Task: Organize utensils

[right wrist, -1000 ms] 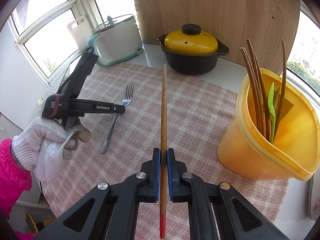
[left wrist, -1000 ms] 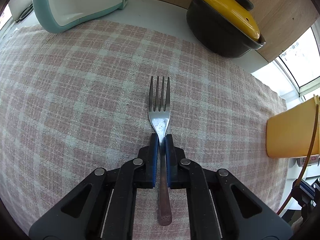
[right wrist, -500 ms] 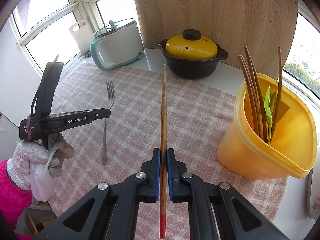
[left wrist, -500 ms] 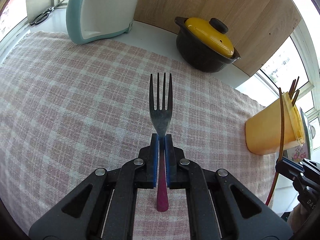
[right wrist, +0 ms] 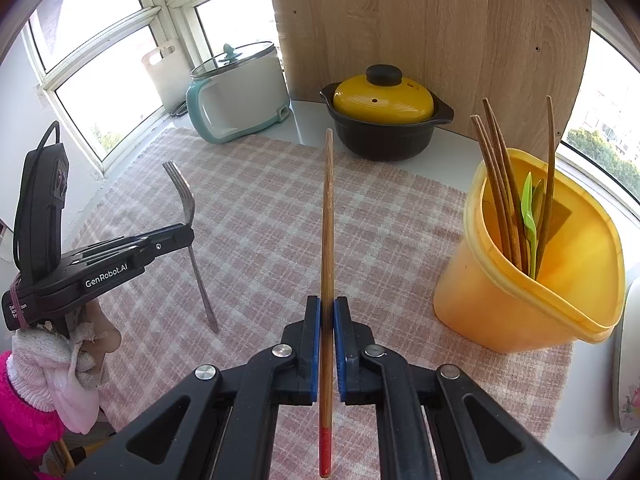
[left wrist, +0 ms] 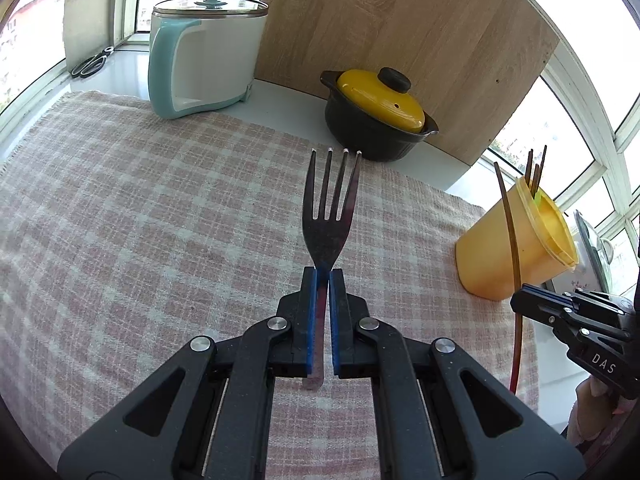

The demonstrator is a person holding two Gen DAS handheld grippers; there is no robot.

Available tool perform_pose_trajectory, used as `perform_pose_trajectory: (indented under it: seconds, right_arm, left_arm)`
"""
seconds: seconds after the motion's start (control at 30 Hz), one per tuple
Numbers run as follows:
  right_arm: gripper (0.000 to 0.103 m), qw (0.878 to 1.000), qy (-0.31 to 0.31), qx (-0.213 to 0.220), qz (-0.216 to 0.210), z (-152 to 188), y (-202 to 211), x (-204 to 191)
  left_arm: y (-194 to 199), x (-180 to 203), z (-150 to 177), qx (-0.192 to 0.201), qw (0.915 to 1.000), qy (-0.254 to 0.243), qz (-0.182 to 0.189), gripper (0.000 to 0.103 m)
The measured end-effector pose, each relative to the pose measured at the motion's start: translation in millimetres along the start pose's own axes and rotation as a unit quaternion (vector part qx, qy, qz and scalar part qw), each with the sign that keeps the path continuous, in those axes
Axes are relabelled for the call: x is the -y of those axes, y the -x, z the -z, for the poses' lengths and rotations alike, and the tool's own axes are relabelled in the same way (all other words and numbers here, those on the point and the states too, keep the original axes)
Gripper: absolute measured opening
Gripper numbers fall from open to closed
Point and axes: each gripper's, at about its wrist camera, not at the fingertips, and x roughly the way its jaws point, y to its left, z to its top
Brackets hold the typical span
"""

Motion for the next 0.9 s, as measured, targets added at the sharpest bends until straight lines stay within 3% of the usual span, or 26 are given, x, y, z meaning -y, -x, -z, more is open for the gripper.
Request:
perform_pose_trajectory:
  seconds: [0.3, 0.4, 0.57, 0.67, 0.9]
  right_arm:
    - [0.004, 1.0, 0.005, 0.007, 0.001, -1, 3, -2]
    - [0.004, 1.0, 0.005, 0.005, -0.001, -1, 2, -2]
    - [0.004, 1.0, 0.005, 0.002, -0.004, 0, 0, -1]
    - [0.004, 1.0, 0.003, 0.001, -0.008, 1, -1, 0]
    - [0.004, 1.0, -0.002, -0.004, -0.012, 5, -2, 4]
  left_arm:
    - [21, 13, -1, 0.029, 0.9993, -0.023, 0.002, 0.0]
    - [17, 11, -4, 0.019, 0.9996, -0.019, 0.007, 0.0]
    - [-8, -3, -10, -0.026, 0.9994, 0.015, 0.016, 0.002]
    - [-28, -13, -16, -0.054, 0.9969, 0.045, 0.036, 0.021]
    - [-77, -14, -34, -0.111, 0.9907, 0.04, 0.068, 0.022]
